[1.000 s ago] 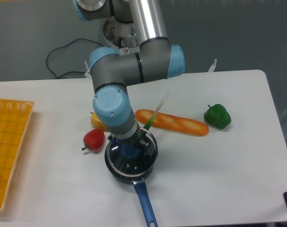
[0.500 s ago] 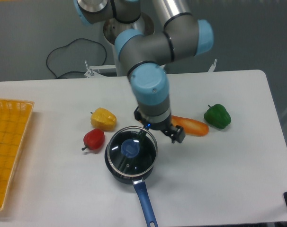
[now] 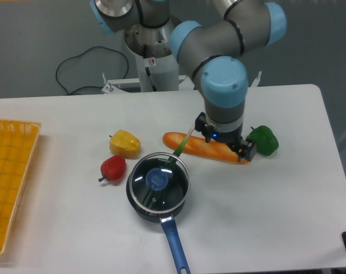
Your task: Close the pot lid
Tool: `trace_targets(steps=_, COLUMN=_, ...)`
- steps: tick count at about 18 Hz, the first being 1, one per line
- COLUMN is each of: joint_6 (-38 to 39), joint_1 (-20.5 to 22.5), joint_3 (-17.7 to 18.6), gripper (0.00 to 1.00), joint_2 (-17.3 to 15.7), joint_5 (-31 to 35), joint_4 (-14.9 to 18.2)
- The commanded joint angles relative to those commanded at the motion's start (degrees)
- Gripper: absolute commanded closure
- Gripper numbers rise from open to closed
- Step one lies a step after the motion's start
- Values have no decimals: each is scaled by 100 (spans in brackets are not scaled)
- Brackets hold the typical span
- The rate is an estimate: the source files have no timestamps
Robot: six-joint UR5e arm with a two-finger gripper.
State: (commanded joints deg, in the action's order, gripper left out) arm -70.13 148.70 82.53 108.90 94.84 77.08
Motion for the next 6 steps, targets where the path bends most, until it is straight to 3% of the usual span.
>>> trace_targets(steps=6, joint_6=-352, joint_1=290, joint_3=-44, gripper=1, joint_2=9, joint_5=-326, joint_4=0)
